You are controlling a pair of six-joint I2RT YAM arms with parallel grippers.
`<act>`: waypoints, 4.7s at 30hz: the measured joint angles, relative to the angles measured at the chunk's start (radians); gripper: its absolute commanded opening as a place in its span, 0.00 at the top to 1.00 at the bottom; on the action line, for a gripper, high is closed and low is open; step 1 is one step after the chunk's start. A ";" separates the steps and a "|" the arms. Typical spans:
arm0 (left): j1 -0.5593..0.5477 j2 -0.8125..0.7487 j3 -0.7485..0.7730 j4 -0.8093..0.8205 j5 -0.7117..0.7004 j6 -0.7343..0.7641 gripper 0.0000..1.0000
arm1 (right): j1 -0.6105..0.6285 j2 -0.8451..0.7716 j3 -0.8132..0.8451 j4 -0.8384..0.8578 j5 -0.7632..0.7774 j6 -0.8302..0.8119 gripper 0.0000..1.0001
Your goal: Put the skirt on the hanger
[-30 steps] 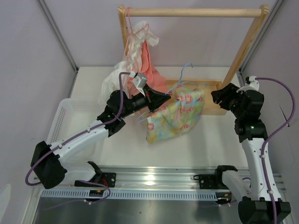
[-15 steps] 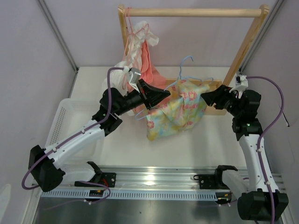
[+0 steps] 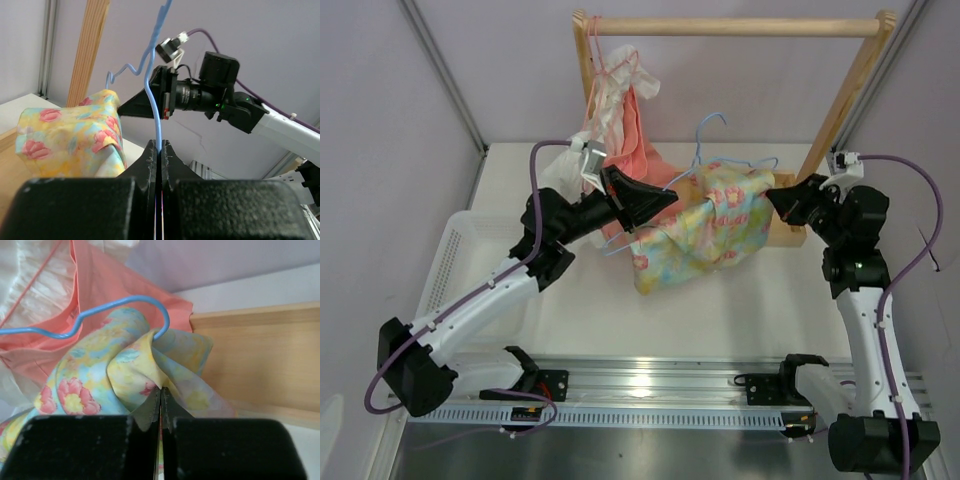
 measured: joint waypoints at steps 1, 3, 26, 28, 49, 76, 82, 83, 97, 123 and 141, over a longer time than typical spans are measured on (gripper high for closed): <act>0.004 -0.006 -0.003 0.005 0.001 -0.002 1.00 | 0.000 -0.009 0.021 -0.017 0.017 -0.005 1.00; 0.015 -0.023 -0.018 0.024 0.003 -0.010 1.00 | 0.000 -0.029 0.068 -0.051 0.050 -0.014 1.00; 0.003 0.128 -0.119 0.438 -0.018 -0.201 1.00 | 0.343 0.020 0.665 -0.339 0.068 0.002 1.00; -0.015 0.155 -0.117 0.479 -0.032 -0.215 1.00 | 0.423 0.047 0.712 -0.385 0.104 -0.015 1.00; 0.085 0.125 -0.206 0.713 -0.093 -0.518 1.00 | 0.284 0.190 0.954 -0.771 0.536 -0.155 1.00; 0.002 0.042 0.020 0.122 0.028 -0.123 1.00 | 0.140 0.152 0.906 -0.669 0.253 -0.097 1.00; -0.029 0.094 -0.014 0.228 0.024 -0.166 1.00 | 0.139 0.237 1.129 -0.737 0.232 -0.092 1.00; -0.029 0.090 -0.016 0.239 0.019 -0.171 1.00 | 0.140 0.258 1.177 -0.748 0.238 -0.095 1.00; -0.018 0.042 0.050 0.288 -0.030 -0.262 1.00 | 0.127 0.184 0.821 -0.771 0.381 -0.121 0.96; -0.025 0.051 0.227 -0.138 -0.018 -0.124 1.00 | 0.013 0.210 0.764 -0.687 0.315 -0.128 0.36; -0.134 0.257 0.517 -0.270 -0.502 0.052 1.00 | 0.043 0.049 0.668 -0.683 0.351 -0.063 0.35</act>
